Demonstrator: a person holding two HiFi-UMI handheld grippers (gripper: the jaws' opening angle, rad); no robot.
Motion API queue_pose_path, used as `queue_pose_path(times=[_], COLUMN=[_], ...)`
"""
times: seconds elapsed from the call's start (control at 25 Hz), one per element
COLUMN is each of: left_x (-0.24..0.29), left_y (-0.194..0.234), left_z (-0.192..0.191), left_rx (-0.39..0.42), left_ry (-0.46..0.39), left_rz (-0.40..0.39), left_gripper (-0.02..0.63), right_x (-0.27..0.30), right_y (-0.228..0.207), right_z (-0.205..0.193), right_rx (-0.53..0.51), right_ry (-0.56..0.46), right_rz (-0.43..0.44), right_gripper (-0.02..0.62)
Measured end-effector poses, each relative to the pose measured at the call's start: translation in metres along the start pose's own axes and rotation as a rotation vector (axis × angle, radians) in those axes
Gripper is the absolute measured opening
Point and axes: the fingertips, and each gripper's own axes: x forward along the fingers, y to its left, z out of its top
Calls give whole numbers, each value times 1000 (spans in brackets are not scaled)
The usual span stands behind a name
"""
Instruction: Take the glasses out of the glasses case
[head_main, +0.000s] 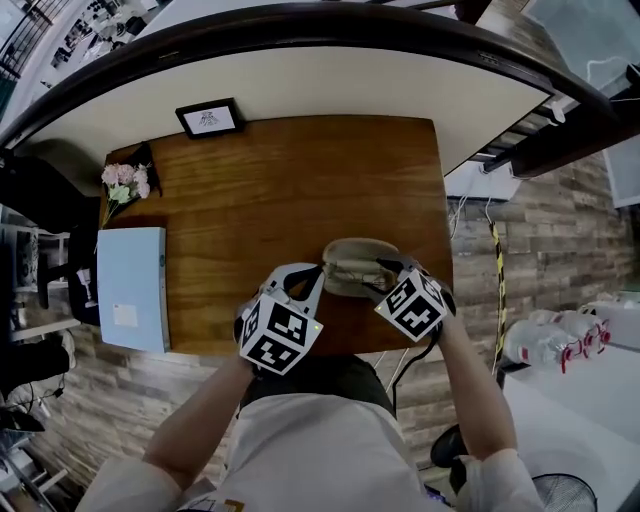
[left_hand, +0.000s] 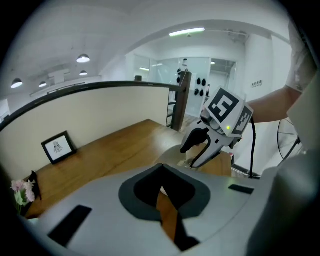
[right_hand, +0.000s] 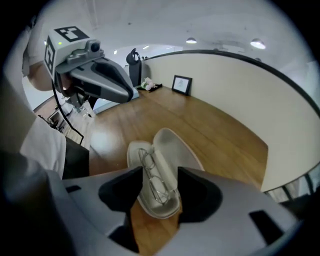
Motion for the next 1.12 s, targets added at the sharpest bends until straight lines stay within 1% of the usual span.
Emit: queue_pose_path(times=[0.16,0.28,0.36,0.52,0.64,0.8,0.84,0.88,1.0,1.12], left_x=[23,34,40,49,50,47,45,44,38,28], left_y=[-7,-11,-14,-18,-20,-22,-21,-21,-20,-19], left_z=[-27,-47,-60,-81,-91,-101,-103,-105,-105,-100], left_rx=[-13,-39,-55,-55,-67,-75,-75,-76,-74,-67], left_ry=[56,84,96,126,134,138,139,139,132,120], left_rz=[-31,-50,-60,-71,-77,-77,-75,-73,-66,-57], left_gripper=[2,2,2,2,2,2,2,2,2,2], right_x=[15,25,34,49,58,62,63,63,55,42], right_y=[11,22,29,41,43,41,41,40,35,27], right_z=[-6,-10,-14,-22,-27,-29,-28,-27,-20,-10], right_rx=[-61,-131,-175,-232,-272,-319,-331,-340,-339,-300], right_ry=[23,51,73,109,129,157,161,163,148,122], right_rz=[47,65,75,75,31,-23,-34,-46,-101,-153], right_gripper=[212,202,196,180,137,116,83,72,37,18])
